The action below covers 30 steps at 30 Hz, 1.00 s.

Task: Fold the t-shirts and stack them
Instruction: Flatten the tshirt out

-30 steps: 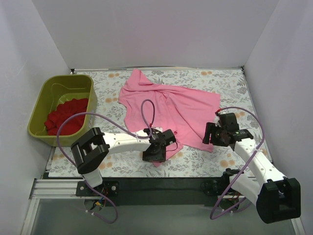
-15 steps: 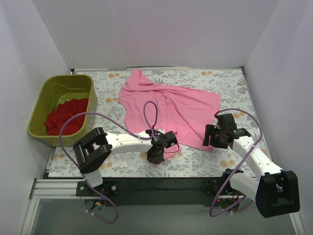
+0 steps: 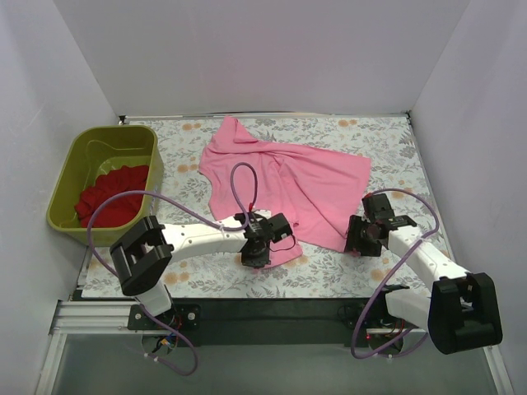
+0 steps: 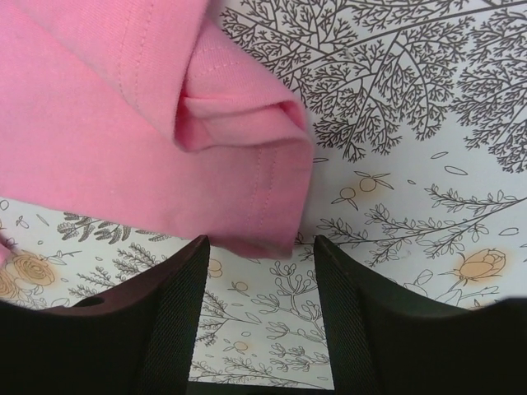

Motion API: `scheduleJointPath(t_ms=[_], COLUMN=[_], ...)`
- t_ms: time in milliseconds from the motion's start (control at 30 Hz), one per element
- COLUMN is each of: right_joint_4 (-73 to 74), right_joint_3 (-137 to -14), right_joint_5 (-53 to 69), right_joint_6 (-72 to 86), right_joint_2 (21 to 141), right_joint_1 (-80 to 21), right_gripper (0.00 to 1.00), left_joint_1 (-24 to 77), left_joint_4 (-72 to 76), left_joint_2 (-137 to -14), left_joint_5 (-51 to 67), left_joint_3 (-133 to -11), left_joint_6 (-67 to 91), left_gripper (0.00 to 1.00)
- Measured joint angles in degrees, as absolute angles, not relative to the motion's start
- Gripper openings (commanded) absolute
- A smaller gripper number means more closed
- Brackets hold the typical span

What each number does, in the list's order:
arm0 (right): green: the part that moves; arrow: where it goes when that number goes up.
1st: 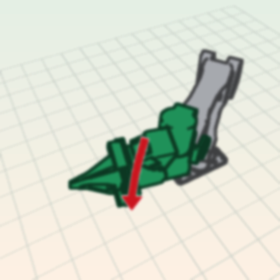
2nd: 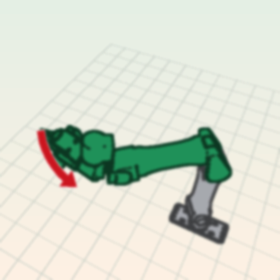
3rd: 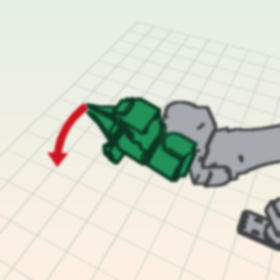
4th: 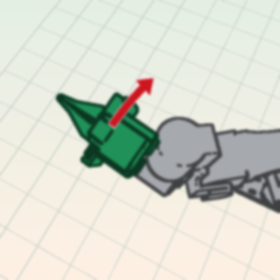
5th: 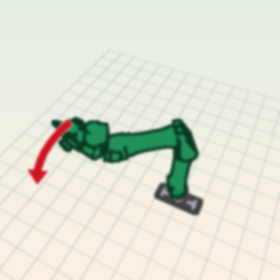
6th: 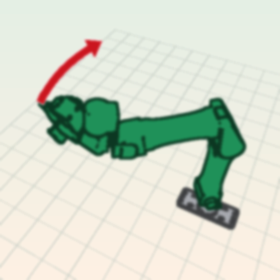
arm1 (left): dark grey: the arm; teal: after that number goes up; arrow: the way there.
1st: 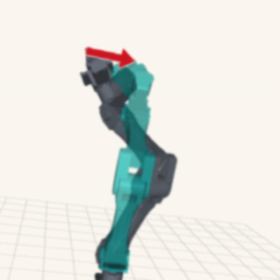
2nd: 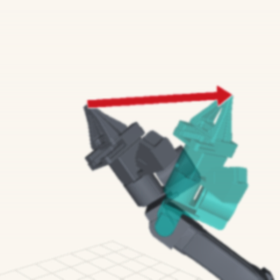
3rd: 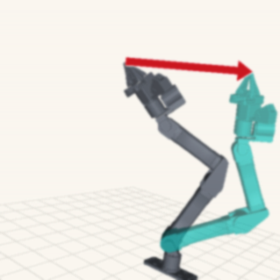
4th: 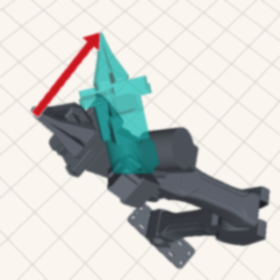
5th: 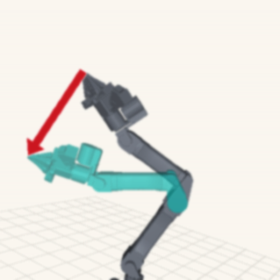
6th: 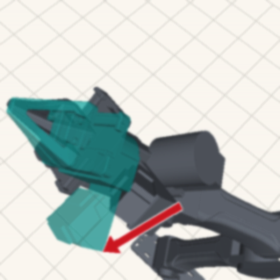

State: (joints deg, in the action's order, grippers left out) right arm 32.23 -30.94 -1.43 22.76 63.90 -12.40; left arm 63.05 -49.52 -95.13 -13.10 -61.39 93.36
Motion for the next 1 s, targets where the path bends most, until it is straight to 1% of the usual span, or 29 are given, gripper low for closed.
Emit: scheduleJointPath(t_ms=[67, 233, 533, 733, 833, 867, 900, 933, 1000], right_joint_4=[32.2, 32.0, 32.1, 32.9, 33.4, 33.5, 33.3, 33.2, 32.9], right_joint_3=[-30.9, -31.1, -31.6, -34.6, -35.9, -36.1, -36.2, -36.3, -36.3], right_joint_5=[-1.8, -2.4, -4.2, -8.0, -9.5, -9.7, -9.7, -9.7, -9.6], right_joint_6=[23.4, 24.7, 26.1, 27.3, 27.9, 28.2, 28.5, 28.7, 29.0], right_joint_2=[64.5, 65.2, 66.5, 71.3, 73.7, 74.2, 74.4, 74.5, 74.6], right_joint_1=[-12.4, -12.4, -12.6, -16.4, -17.7, -17.8, -17.9, -17.9, -18.0], right_gripper=[0.48, 0.47, 0.39, 0.33, 0.26, 0.21, 0.18, 0.13, 0.08], left_joint_1=[62.5, 61.8, 61.3, 59.8, 58.5, 58.0, 57.5, 56.7, 55.4], left_joint_4=[-49.5, -48.8, -47.1, -45.8, -45.4, -45.2, -45.1, -44.7, -44.4], left_joint_2=[-95.0, -94.7, -92.5, -89.9, -88.1, -87.4, -86.7, -85.8, -84.8], left_joint_5=[-13.1, -13.1, -13.1, -13.1, -13.0, -13.0, -13.0, -12.9, -12.6], left_joint_3=[-61.4, -61.1, -58.6, -56.2, -55.1, -54.7, -54.3, -53.8, -52.9], left_joint_6=[92.9, 91.8, 90.8, 89.9, 89.5, 89.3, 89.1, 88.8, 88.4], left_gripper=[0.0, 0.0, 0.0, 0.0, 0.0, 0.0, 0.0, 0.0, 0.0])
